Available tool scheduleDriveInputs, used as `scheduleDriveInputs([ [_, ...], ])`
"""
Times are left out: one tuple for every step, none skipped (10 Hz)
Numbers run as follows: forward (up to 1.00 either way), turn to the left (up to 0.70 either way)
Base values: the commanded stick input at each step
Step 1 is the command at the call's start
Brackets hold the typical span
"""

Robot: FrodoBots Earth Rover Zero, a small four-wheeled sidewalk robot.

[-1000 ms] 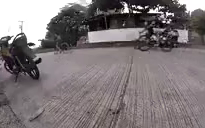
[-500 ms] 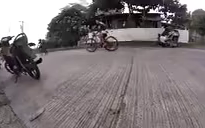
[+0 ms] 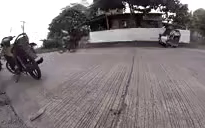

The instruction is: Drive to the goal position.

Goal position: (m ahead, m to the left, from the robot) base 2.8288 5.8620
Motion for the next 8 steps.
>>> scheduleDriveInputs([
  [0.70, 0.27],
  [0.70, 0.27],
  [0.70, 0.27],
  [0.38, 0.15],
  [0.00, 0.00],
  [0.00, 0.00],
  [0.00, 0.00],
  [0.00, 0.00],
])
